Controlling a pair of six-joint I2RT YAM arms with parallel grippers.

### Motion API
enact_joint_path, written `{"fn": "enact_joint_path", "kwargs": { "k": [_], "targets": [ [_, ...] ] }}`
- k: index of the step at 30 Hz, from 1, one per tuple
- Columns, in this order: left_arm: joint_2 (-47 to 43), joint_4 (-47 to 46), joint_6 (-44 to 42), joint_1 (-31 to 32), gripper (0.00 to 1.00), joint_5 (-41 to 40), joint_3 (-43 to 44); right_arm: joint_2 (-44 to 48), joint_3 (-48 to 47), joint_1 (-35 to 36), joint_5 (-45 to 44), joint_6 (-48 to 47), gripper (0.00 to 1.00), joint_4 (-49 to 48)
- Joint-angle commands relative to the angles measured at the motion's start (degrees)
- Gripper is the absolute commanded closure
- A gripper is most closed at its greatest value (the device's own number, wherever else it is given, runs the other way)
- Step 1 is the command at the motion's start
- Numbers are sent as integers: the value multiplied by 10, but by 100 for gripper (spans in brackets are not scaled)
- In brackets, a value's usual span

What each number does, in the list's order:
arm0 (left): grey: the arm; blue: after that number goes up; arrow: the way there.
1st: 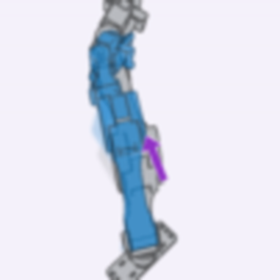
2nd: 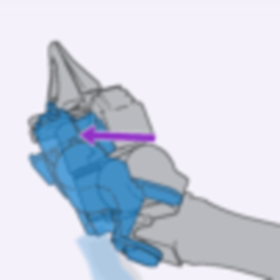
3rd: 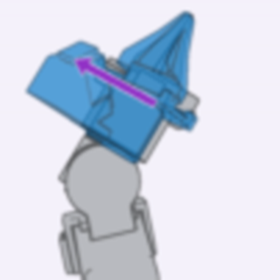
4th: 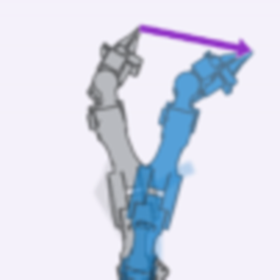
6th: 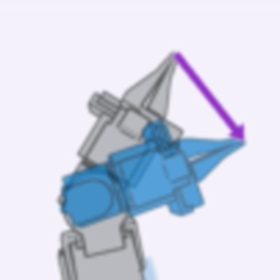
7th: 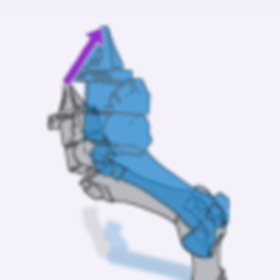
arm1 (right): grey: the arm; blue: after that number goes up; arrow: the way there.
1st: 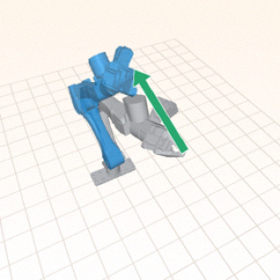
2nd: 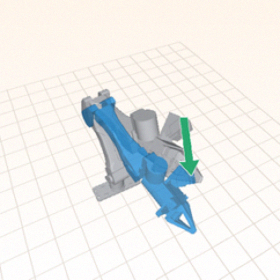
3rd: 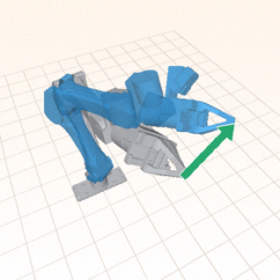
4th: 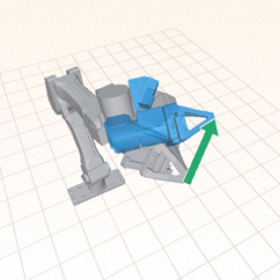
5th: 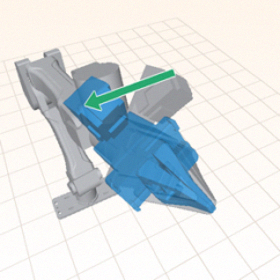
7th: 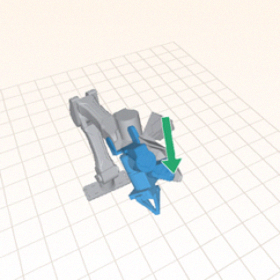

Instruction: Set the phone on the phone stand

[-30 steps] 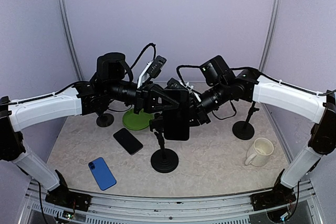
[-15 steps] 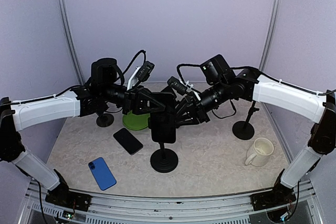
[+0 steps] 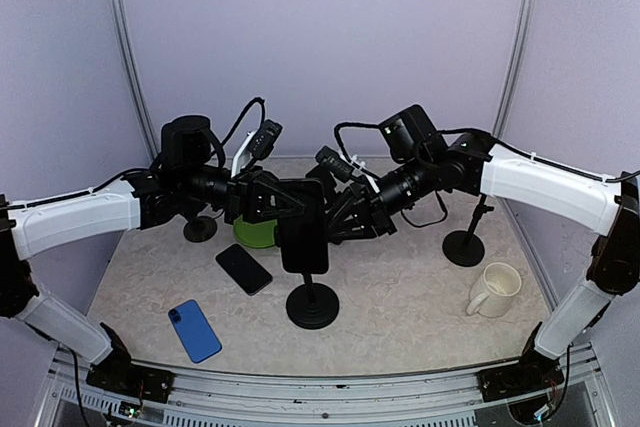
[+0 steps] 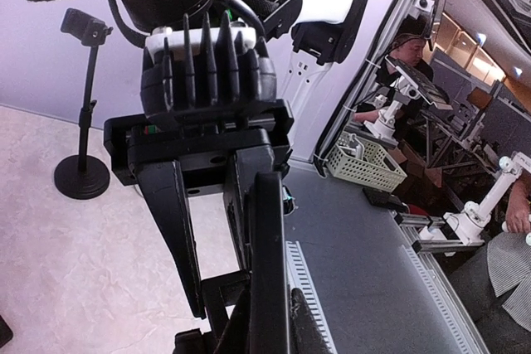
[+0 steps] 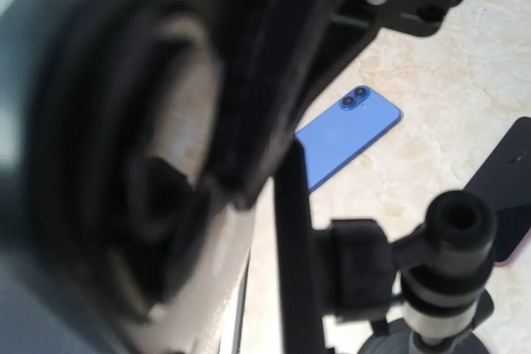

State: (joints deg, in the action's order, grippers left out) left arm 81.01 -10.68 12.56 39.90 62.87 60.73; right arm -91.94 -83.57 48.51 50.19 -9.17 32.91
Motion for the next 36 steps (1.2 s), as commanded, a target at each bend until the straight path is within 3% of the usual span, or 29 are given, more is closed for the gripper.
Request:
{"fn": "enact_joint_path", "kwargs": {
  "k": [1, 11, 21, 36],
  "targets": [
    [-14, 23, -7, -6, 100, -63, -20, 21, 10, 5, 28, 21, 100, 6],
    [52, -22, 9, 9, 100, -69, 32, 14, 2, 5, 30, 21, 100, 6],
    [24, -11, 10, -14, 100, -72, -3, 22, 6, 5, 19, 24, 100, 8],
    [-77, 188, -61, -55, 100, -122, -62, 54, 27, 4, -1, 20, 100, 23]
  ]
}}
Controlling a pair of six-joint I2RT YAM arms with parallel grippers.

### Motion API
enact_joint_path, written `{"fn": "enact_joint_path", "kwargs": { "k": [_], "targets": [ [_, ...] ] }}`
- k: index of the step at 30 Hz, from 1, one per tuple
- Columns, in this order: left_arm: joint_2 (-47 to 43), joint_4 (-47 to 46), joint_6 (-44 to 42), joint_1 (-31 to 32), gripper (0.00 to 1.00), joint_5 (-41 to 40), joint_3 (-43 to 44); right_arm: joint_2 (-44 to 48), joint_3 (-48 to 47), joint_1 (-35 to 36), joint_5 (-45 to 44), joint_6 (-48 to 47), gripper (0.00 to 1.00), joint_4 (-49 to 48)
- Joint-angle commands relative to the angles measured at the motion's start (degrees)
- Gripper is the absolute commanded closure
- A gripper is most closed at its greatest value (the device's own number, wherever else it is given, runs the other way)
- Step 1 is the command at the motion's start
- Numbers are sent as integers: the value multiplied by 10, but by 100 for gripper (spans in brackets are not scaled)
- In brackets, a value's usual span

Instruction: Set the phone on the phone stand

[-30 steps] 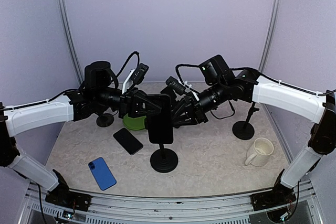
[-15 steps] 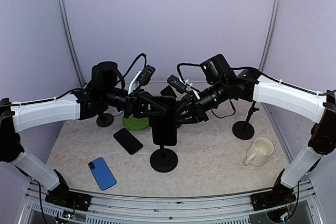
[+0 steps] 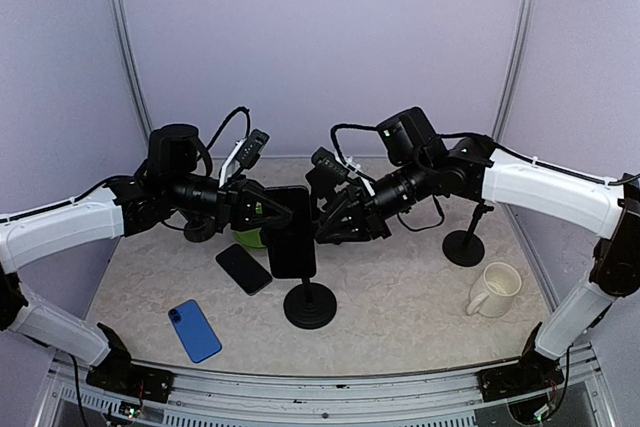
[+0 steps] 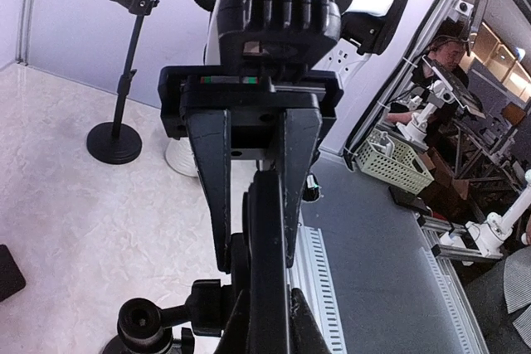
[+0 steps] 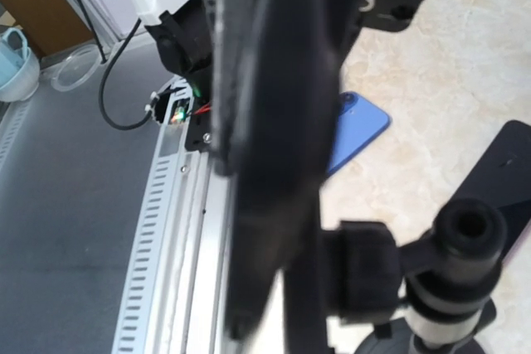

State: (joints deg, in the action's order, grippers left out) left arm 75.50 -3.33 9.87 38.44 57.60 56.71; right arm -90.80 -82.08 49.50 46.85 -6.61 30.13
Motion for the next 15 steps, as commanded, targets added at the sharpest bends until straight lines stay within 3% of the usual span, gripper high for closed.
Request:
{"fn": "enact_joint_path", "kwargs": {
  "k": [1, 15],
  "targets": [
    [-25, 121, -38, -41, 100, -77, -22, 43, 13, -5, 34, -4, 100, 49],
    [2, 105, -33, -18, 100, -124, 38, 9, -17, 3, 69, 1, 99, 46]
  ]
}}
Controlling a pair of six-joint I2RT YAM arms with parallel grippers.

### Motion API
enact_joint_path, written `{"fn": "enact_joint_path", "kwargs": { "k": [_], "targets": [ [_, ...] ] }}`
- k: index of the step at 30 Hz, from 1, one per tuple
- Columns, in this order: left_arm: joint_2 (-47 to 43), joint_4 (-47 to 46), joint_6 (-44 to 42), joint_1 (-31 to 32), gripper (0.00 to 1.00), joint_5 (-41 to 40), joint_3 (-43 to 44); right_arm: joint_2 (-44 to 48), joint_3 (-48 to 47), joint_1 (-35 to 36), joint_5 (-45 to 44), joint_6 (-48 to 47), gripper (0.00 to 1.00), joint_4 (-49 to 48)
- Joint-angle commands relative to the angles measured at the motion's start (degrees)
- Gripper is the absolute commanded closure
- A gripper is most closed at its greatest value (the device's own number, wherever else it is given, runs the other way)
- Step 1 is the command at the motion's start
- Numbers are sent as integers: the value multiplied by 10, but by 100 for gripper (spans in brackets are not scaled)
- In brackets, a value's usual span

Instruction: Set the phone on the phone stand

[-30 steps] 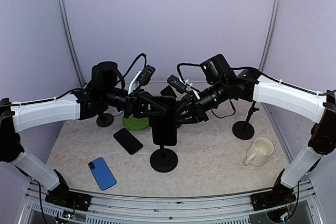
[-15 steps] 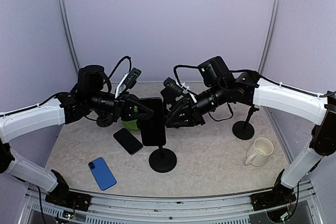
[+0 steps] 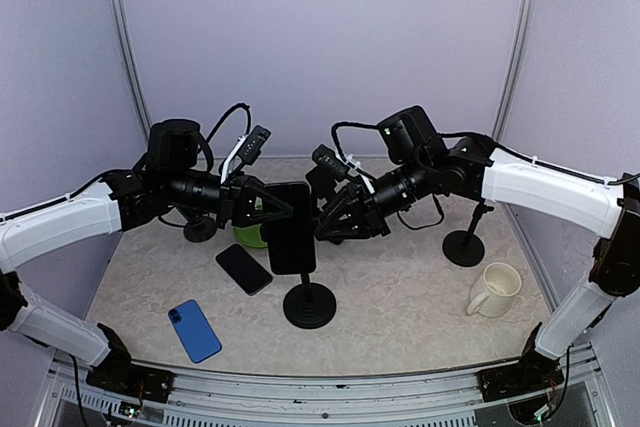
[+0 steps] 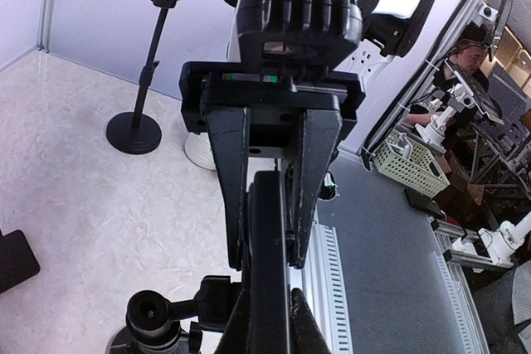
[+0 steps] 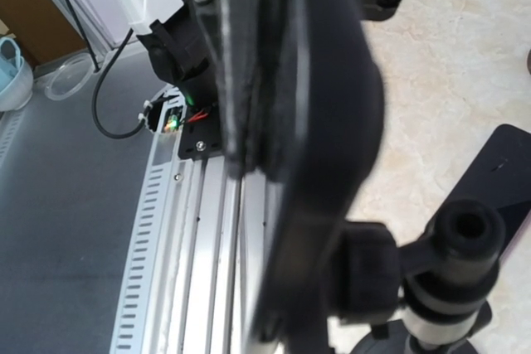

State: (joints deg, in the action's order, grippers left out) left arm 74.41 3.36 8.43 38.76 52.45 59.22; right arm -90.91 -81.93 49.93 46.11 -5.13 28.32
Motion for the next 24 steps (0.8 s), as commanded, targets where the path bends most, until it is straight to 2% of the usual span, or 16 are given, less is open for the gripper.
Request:
{"fn": "enact_joint_path", "kwargs": {
  "k": [1, 4, 9, 13, 16, 24],
  "targets": [
    [16, 36, -18, -20, 100, -72, 14, 6, -21, 1, 76, -13, 96, 62],
    [20, 26, -15, -16, 100, -69, 15, -2, -31, 5, 74, -10, 88, 58],
    [21, -4, -3, -11, 100, -58, 14, -1, -34, 4, 57, -4, 55, 51],
    [24, -18, 7, -5, 100, -48, 15, 9, -33, 5, 26, -7, 40, 61],
    [28, -24, 12, 1, 100, -44, 14, 11, -29, 4, 17, -6, 36, 66],
    [22, -83, 59, 21, 100, -35, -9, 33, 14, 4, -9, 26, 34, 28]
  ]
}}
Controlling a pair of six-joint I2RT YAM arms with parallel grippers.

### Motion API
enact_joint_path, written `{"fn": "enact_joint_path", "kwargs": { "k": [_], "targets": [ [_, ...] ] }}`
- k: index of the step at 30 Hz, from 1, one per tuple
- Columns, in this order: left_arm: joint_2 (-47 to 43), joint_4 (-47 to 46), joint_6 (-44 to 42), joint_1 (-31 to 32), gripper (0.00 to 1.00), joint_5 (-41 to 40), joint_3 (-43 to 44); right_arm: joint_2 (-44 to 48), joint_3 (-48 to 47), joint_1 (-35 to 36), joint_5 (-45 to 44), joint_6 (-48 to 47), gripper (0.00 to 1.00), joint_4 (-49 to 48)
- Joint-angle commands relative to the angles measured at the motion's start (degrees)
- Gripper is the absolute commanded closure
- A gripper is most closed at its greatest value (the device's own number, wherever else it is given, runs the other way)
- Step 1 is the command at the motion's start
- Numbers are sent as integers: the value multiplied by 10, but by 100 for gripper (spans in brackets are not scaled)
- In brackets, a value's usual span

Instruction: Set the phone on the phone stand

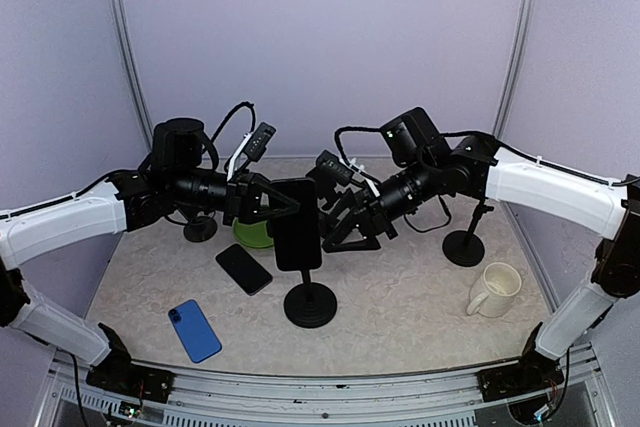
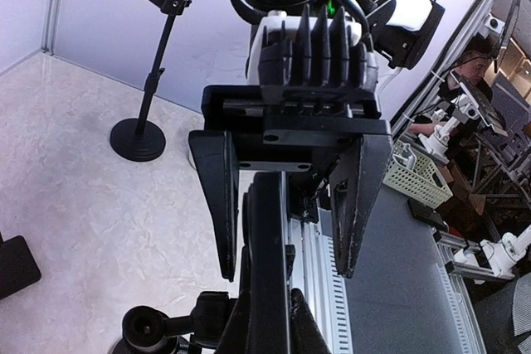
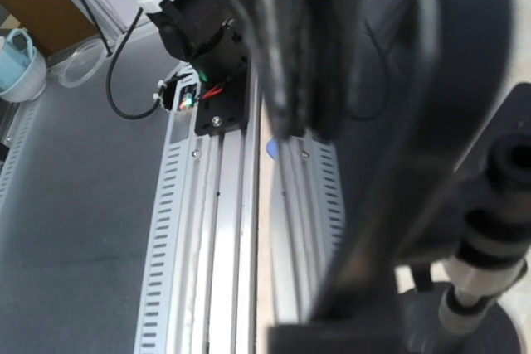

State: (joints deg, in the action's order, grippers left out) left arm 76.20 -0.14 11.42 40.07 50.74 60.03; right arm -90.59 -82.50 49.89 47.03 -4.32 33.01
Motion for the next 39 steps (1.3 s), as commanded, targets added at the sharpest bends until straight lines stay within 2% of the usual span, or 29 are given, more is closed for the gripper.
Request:
{"fn": "enact_joint_path", "kwargs": {
  "k": [1, 5, 18, 23, 29, 31, 35, 37, 39],
  "targets": [
    [4, -61, 41, 11, 100, -16, -22, 31, 19, 3, -22, 19, 34, -18],
    [9, -99, 81, 17, 100, -12, -37, 30, 8, 4, -25, 23, 34, -13],
    [7, -102, 82, 30, 100, -19, -39, 16, -18, 4, -3, 69, 34, -47],
    [6, -101, 82, 31, 100, -25, -38, 1, -12, 3, 0, 76, 46, -31],
    [7, -101, 82, 32, 100, -26, -37, -4, -8, 4, -16, 85, 48, -26],
    [9, -101, 82, 32, 100, -28, -37, -8, -9, 3, -16, 87, 54, -26],
    [8, -97, 83, 32, 98, -32, -35, -14, -14, 4, -8, 85, 77, -25],
    [7, -85, 83, 33, 87, -53, -32, -15, -15, 3, -3, 84, 90, -28],
    [4, -62, 77, 35, 68, -90, -24, -16, -23, 4, -10, 79, 97, -26]
  ]
}}
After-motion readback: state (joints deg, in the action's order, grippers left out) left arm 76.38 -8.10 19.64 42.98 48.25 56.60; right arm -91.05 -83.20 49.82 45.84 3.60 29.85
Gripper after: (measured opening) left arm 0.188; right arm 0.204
